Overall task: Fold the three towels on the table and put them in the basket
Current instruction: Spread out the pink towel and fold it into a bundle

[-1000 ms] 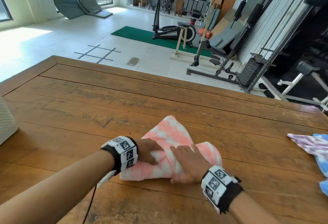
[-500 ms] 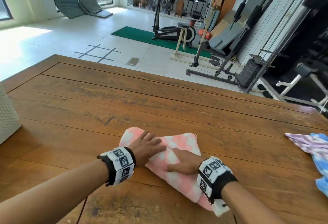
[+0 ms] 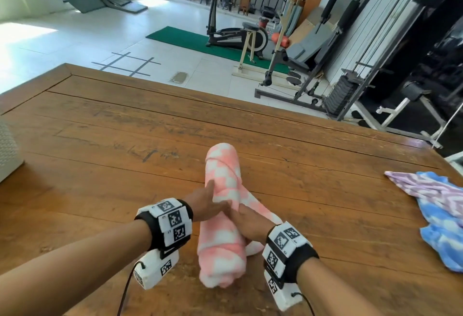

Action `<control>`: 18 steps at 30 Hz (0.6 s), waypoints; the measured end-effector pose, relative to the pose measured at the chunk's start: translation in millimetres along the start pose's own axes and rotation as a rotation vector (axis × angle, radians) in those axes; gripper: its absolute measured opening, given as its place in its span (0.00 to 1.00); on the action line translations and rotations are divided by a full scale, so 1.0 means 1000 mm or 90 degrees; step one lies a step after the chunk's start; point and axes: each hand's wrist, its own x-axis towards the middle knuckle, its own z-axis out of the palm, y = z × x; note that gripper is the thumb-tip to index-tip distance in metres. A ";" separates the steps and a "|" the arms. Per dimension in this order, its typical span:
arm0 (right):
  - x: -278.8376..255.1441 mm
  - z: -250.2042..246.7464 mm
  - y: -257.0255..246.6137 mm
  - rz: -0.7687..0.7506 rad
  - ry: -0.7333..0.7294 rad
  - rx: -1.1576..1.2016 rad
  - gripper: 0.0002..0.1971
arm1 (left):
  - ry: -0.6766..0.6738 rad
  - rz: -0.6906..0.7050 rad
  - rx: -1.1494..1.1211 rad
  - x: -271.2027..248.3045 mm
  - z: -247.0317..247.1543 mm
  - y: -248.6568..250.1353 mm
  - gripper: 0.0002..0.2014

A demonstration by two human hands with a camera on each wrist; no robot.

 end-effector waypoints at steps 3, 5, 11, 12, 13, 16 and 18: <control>-0.008 0.011 -0.007 0.029 -0.082 0.158 0.21 | -0.051 -0.023 -0.029 -0.007 -0.002 -0.007 0.48; -0.010 0.022 -0.006 0.054 -0.113 0.261 0.20 | -0.070 -0.011 -0.004 -0.012 -0.005 -0.013 0.51; -0.021 0.022 0.007 -0.059 -0.137 -0.055 0.20 | -0.100 0.044 0.064 -0.028 -0.014 -0.032 0.48; -0.024 0.016 0.010 -0.079 -0.138 -0.180 0.24 | -0.107 0.053 0.081 -0.029 -0.016 -0.035 0.49; -0.029 0.012 0.013 -0.091 -0.133 -0.290 0.29 | -0.111 0.069 0.107 -0.030 -0.019 -0.037 0.50; -0.041 0.016 0.025 -0.144 -0.148 -0.465 0.42 | -0.097 0.137 0.227 -0.032 -0.023 -0.042 0.51; -0.044 0.028 0.032 -0.166 -0.166 -0.511 0.46 | -0.098 0.185 0.310 -0.034 -0.024 -0.044 0.51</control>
